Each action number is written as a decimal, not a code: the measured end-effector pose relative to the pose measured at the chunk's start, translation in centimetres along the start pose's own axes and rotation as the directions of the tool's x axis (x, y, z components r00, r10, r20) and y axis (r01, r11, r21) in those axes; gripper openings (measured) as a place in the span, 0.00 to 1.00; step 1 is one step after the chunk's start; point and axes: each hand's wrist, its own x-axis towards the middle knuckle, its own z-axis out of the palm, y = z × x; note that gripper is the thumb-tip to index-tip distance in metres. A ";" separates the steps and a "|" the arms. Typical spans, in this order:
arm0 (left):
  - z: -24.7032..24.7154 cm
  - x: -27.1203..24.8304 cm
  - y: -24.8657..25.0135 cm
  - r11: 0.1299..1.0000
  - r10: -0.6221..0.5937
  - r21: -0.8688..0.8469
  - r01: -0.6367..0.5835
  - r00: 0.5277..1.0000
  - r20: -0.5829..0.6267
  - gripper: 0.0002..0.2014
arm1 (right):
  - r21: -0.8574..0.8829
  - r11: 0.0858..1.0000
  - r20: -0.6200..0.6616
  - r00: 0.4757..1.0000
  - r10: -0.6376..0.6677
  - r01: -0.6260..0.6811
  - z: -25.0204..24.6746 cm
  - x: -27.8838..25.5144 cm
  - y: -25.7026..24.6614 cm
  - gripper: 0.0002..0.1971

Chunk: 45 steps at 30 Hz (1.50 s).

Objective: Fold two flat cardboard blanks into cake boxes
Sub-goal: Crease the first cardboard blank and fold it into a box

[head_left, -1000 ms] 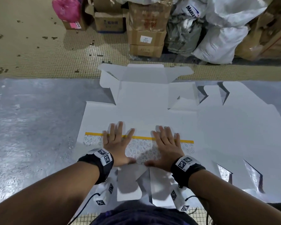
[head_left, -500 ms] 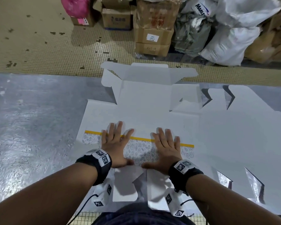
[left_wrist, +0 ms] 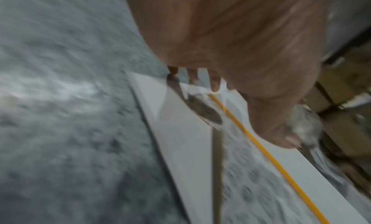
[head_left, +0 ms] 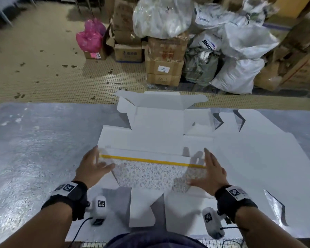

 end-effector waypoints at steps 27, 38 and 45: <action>1.9 -4.5 -1.7 0.831 0.043 -0.542 -0.125 0.986 -0.161 0.36 | 0.413 0.911 -0.141 0.989 0.048 0.014 3.1 -4.6 3.5 0.66; -0.8 -5.3 1.7 0.817 0.051 -0.545 -0.188 0.965 -0.257 0.06 | 0.164 0.983 -0.097 0.993 -0.071 0.086 -0.8 -5.2 6.5 0.61; -3.0 -4.3 3.5 0.804 0.087 -0.543 -0.241 0.952 -0.293 0.04 | -0.059 0.910 -0.460 0.798 -0.389 0.410 -1.3 -3.1 6.8 0.27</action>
